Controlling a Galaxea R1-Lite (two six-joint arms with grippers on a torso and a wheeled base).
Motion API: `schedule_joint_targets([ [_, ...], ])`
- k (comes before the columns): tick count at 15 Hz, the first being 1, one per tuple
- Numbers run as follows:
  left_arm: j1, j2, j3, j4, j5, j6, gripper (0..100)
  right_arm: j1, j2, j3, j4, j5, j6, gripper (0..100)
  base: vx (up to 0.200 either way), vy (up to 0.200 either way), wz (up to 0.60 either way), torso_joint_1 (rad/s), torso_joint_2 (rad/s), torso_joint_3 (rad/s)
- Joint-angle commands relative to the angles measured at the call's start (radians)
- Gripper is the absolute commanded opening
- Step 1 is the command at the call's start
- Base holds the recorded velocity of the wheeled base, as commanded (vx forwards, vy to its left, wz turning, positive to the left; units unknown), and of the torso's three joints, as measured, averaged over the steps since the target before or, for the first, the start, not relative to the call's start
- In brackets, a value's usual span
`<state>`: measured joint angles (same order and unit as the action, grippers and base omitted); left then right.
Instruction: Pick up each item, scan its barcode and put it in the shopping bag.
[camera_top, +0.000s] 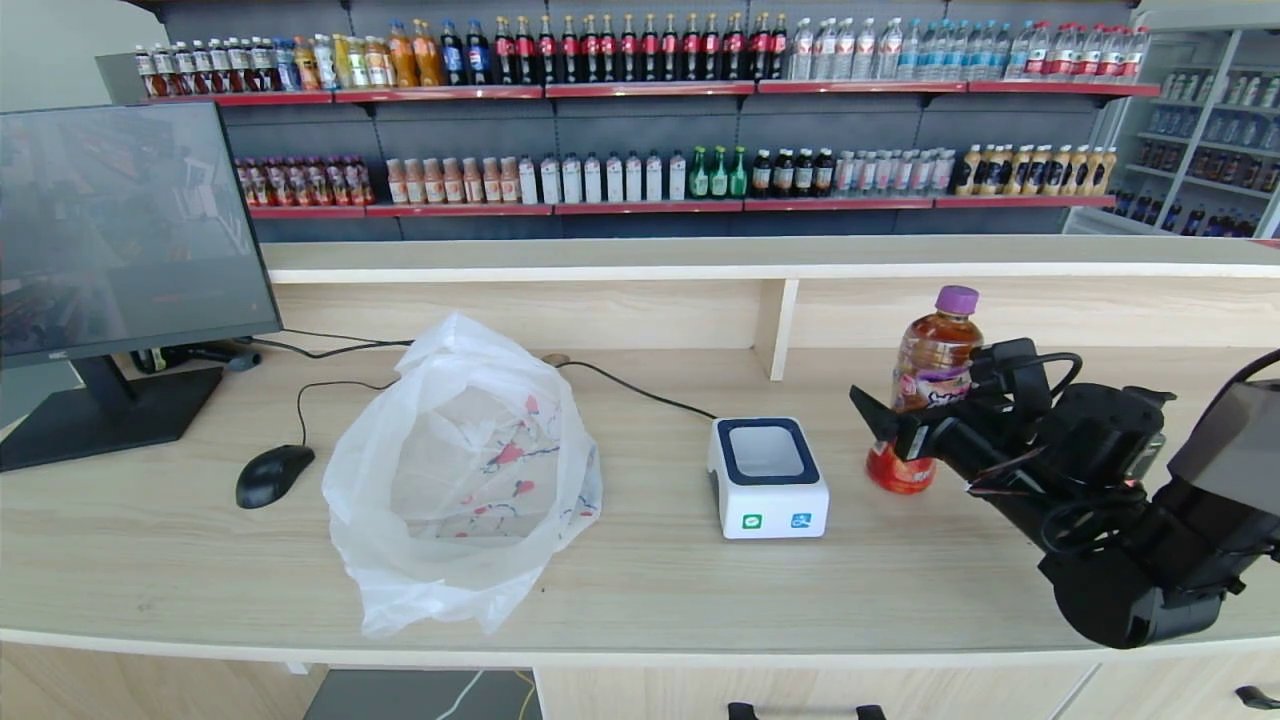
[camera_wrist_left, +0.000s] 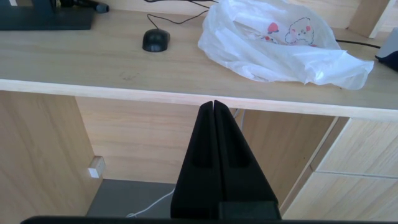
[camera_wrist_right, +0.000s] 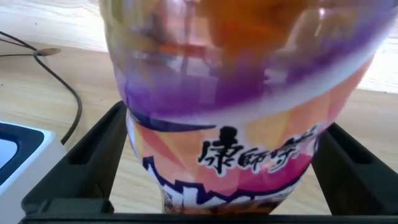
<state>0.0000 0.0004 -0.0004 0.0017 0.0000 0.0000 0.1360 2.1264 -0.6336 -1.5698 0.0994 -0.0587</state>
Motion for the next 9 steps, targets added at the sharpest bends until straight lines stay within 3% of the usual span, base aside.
schedule_joint_targets([
  [1, 0.0, 0.0, 0.0, -0.002, 0.0, 0.0, 0, -0.006, 0.02, -0.009, -0.001, 0.0, 0.002, 100, 0.0, 0.0, 0.0, 0.0, 0.0, 0.0],
  [8, 0.0, 0.0, 0.0, 0.0, 0.0, 0.0, 0, -0.024, 0.029, -0.031, -0.001, 0.0, -0.003, 100, 0.0, 0.0, 0.0, 0.0, 0.0, 0.0],
  [9, 0.0, 0.0, 0.0, 0.0, 0.0, 0.0, 0, -0.024, 0.03, -0.028, -0.001, 0.0, -0.003, 0, 0.0, 0.0, 0.0, 0.0, 0.0, 0.0],
])
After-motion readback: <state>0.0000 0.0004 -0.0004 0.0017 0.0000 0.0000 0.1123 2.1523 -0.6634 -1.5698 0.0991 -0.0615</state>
